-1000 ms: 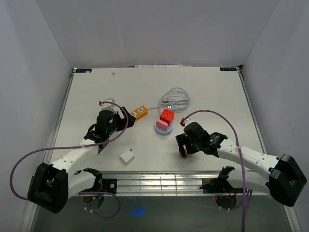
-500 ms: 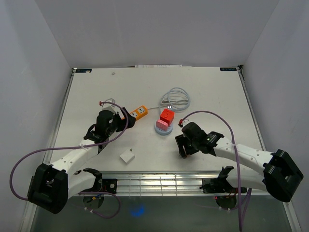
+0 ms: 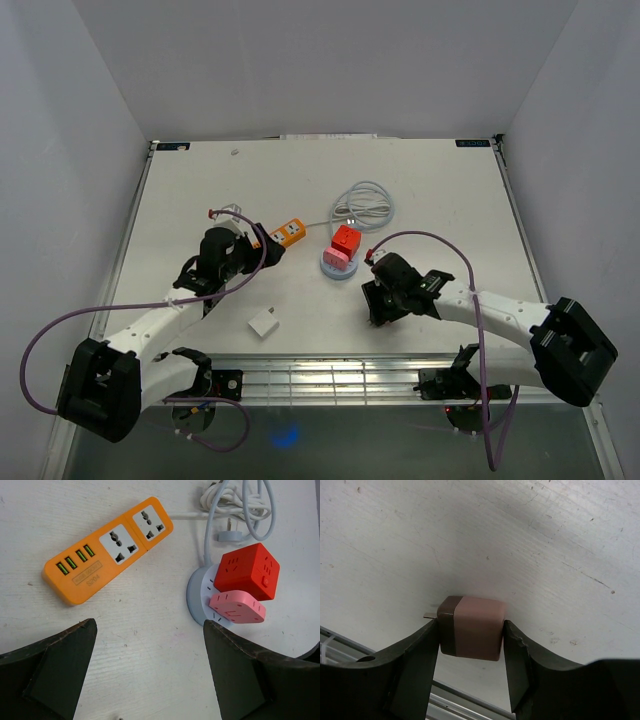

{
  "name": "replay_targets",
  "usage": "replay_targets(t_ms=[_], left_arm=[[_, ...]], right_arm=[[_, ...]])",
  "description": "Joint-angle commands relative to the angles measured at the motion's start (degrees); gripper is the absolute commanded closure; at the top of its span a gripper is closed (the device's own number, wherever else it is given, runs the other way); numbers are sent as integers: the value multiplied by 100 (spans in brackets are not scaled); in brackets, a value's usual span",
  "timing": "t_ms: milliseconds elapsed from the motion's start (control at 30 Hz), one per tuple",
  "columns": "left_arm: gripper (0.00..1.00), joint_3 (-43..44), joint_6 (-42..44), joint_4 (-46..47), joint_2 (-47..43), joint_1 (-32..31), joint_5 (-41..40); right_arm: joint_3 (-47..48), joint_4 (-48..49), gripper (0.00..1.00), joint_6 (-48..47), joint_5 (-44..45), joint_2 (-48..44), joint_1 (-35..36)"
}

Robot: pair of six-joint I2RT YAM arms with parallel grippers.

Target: Insert the plug

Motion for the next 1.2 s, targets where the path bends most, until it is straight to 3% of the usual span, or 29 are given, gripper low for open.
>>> replay_targets(t_ms=[0,233,600,767,1167], left_arm=[[2,201,-186,81,-15,22,527],[2,297,-967,336,354,-91,1345],[2,772,-1733,539,662,-1067,1240],[2,912,-2155,627,829,-1094,1669],[2,877,-2516,916,873,-1208,1899]], right_arm=[[59,236,52,-56,-125,-157,20],[427,851,55,-407,-494,-456,20],[1754,1247,56,-724,-389,308,12],[1782,2063,56,-978,-784,379,20],[1931,2531,57,-1234,-1118,440,12]])
